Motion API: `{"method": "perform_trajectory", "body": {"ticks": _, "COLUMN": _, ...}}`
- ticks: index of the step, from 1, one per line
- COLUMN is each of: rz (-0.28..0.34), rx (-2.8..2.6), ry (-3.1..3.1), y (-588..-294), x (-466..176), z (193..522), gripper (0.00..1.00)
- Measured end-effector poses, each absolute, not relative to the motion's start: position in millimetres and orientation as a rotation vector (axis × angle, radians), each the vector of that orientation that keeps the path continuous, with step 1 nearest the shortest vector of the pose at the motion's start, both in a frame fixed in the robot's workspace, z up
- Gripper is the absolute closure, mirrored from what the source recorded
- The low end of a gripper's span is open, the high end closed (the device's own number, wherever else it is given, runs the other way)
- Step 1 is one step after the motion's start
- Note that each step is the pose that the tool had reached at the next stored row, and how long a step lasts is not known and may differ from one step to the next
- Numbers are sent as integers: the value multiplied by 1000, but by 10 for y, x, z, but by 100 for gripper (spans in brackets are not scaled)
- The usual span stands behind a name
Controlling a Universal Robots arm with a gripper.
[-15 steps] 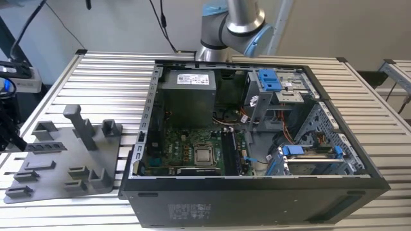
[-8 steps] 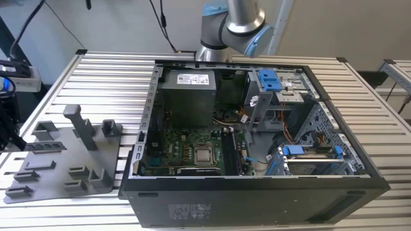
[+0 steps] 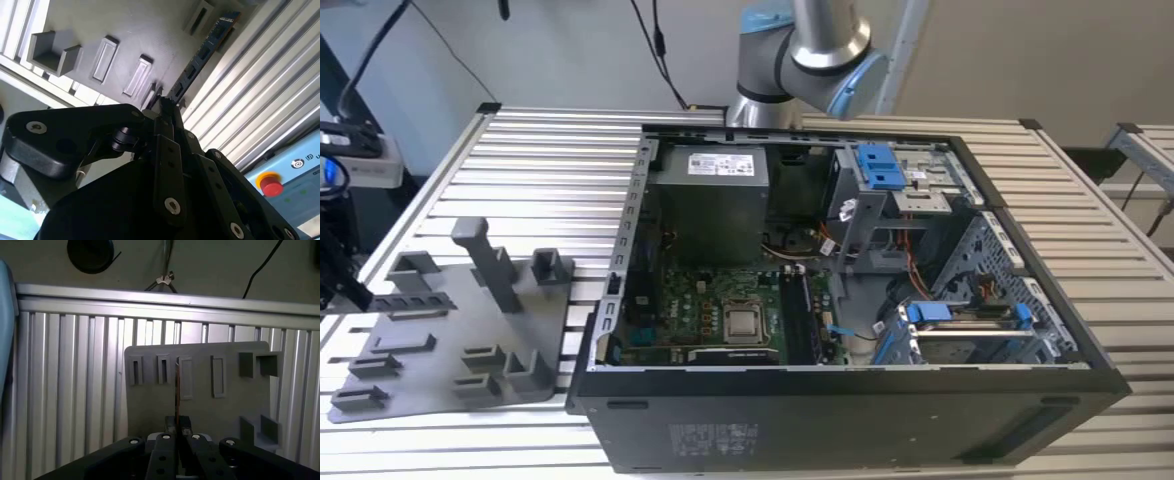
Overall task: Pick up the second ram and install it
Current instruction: 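Pick up the second ram and move it above second insertion slot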
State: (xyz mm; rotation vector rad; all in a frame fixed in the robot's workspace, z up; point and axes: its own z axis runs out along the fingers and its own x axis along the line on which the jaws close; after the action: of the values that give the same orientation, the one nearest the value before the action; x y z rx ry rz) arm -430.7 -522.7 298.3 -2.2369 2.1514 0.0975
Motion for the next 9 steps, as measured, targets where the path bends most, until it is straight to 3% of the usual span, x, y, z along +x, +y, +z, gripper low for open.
{"method": "perform_trajectory", "body": {"ticks": 9, "rz": 98, "rx": -2237, "ry": 2151, "y": -5227, "x": -4307, "z": 3037, "gripper": 85}}
